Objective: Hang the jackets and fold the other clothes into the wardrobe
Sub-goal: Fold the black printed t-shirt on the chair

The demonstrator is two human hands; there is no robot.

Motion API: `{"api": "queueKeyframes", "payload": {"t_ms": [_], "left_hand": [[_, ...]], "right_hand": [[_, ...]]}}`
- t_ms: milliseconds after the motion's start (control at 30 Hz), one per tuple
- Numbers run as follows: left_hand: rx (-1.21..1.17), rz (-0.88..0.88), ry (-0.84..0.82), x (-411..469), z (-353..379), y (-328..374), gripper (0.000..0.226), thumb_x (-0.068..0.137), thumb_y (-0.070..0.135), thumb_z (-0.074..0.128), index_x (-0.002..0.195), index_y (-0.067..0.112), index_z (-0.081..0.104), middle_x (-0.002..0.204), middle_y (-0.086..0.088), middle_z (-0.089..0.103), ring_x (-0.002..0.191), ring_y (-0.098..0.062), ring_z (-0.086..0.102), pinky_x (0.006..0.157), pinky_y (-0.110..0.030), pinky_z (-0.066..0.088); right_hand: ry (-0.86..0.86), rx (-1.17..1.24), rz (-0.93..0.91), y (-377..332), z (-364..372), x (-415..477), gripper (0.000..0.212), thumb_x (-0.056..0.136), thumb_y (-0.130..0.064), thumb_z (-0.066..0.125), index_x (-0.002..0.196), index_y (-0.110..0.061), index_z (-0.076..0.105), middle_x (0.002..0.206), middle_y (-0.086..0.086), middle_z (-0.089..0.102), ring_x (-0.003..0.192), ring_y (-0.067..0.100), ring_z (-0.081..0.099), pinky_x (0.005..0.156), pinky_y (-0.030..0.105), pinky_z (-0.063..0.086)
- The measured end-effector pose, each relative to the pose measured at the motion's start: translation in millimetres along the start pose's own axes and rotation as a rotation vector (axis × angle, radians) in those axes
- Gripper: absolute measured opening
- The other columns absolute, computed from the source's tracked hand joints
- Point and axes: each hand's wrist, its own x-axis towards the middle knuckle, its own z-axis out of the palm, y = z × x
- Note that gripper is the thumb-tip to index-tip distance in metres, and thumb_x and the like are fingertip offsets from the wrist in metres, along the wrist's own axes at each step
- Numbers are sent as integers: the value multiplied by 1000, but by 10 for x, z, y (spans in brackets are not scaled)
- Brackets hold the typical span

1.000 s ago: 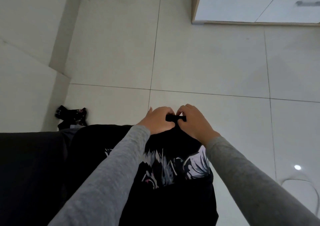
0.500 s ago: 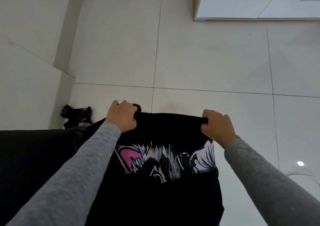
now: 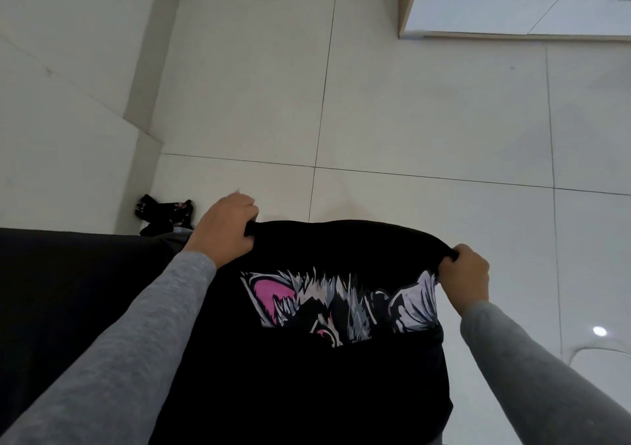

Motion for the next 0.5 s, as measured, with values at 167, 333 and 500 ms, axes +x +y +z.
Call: {"api": "queueKeyframes", "payload": {"t_ms": [167, 333, 500], "left_hand": [[20, -89, 199, -253, -48, -31, 19, 73, 11, 68, 73, 7, 49, 66, -9, 54, 59, -29, 52, 55, -30, 32], [-3, -184, 352, -558, -15, 100, 21, 69, 13, 72, 75, 6, 54, 67, -9, 60, 55, -32, 57, 49, -30, 39], [-63, -263, 411, -1079, 75, 325, 19, 67, 21, 63, 80, 8, 58, 72, -6, 63, 55, -29, 60, 47, -30, 45]], "right_hand": [[144, 329, 55, -89, 56, -128, 5, 85, -2, 46, 90, -3, 46, 91, 17, 51, 84, 29, 45, 72, 33, 31], [217, 417, 58, -34, -23, -238, 10, 83, 0, 46, 90, -6, 45, 94, 14, 50, 85, 27, 46, 73, 34, 34], [196, 422, -27, 116, -145, -479, 14, 83, 1, 46, 94, -7, 46, 99, 14, 50, 87, 26, 46, 76, 34, 35]]}}
